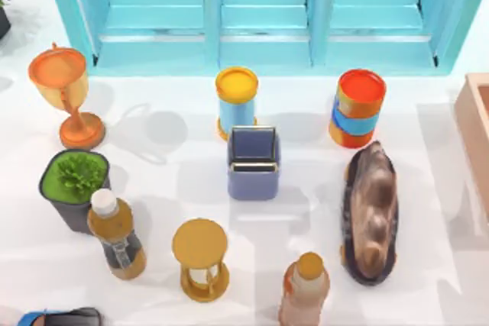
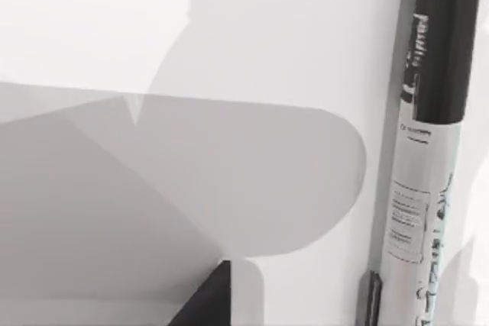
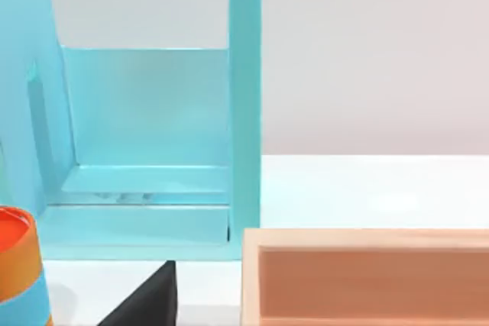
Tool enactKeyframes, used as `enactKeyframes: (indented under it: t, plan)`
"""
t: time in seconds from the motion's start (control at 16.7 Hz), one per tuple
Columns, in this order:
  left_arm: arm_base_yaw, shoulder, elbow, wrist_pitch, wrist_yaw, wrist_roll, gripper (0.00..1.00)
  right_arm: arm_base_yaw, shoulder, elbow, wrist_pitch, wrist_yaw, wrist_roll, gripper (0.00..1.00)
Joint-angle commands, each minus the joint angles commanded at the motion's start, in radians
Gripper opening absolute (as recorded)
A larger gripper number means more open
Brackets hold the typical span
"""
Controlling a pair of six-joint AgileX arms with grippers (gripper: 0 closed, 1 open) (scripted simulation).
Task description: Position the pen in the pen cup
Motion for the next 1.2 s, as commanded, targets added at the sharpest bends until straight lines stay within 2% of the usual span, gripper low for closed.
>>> enactKeyframes:
  t: [0.3,1.08,1.2]
  plan:
    - [-0.009,0.016,-0.002,0.018,-0.002,-0.01,1.0,0.0,0.0,0.0,0.0,0.0,0.0,1.0]
    - [-0.009,0.016,-0.002,0.018,-0.002,-0.01,0.02,0.0,0.0,0.0,0.0,0.0,0.0,1.0]
    - [-0.009,0.016,-0.002,0.018,-0.002,-0.01,0.0,0.0,0.0,0.0,0.0,0.0,0.0,1.0]
